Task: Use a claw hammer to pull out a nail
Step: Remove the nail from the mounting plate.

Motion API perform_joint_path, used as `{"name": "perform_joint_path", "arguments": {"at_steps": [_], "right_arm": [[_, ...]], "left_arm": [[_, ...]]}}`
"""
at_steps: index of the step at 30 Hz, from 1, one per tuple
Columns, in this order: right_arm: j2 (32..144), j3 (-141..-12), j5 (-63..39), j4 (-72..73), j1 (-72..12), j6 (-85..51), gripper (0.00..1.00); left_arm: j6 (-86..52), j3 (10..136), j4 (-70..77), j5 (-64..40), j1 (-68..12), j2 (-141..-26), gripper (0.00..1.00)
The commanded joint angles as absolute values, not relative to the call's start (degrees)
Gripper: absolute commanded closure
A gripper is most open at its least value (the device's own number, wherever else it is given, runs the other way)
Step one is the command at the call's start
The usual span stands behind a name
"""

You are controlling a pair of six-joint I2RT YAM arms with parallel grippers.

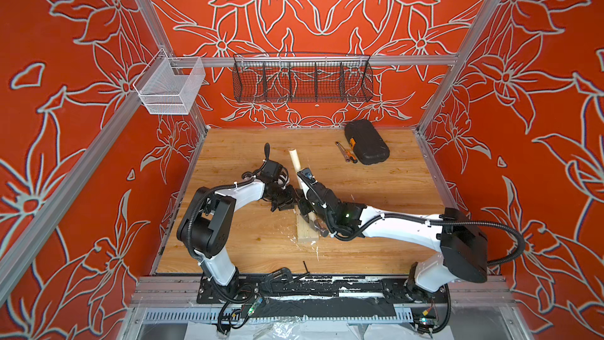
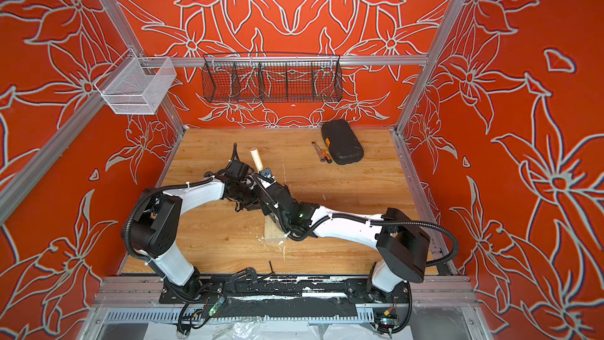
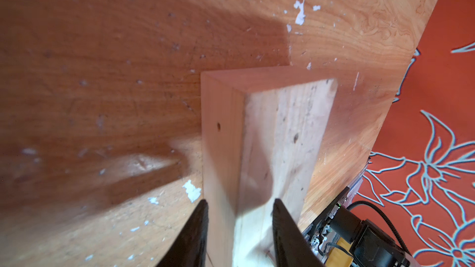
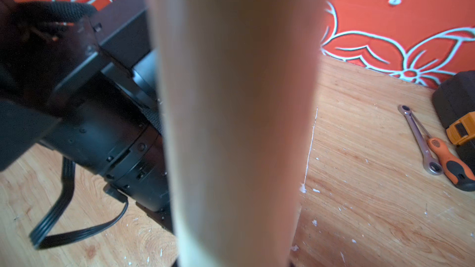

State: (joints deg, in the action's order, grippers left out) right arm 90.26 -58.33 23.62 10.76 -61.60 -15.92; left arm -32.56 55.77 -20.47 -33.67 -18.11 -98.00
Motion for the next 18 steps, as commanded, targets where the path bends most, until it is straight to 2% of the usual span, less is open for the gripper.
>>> {"name": "perform_joint_path", "arguments": {"at_steps": [1, 7, 12, 18], "right_arm": [[90.4, -58.8, 26.0, 18.3, -61.7, -15.0, 1.00], [89.0, -54.5, 27.2, 22.8, -61.9, -15.2, 1.00], [87.0, -46.5, 28.1, 33.5, -62.4, -15.9, 1.00], [86.0, -41.8, 30.8, 39.0, -64.2, -14.9, 1.00]], "left_arm": [[-32.7, 55.0, -21.1, -33.4, -18.3, -96.8, 0.60], [-33.0, 54.3, -20.9, -33.6, -18.3, -97.1, 0.66], [-33.7, 53.7, -20.6, -32.9, -18.3, -97.5, 0.67], [-36.1, 52.9, -19.0, -32.7, -18.3, -98.4, 0.67]]}}
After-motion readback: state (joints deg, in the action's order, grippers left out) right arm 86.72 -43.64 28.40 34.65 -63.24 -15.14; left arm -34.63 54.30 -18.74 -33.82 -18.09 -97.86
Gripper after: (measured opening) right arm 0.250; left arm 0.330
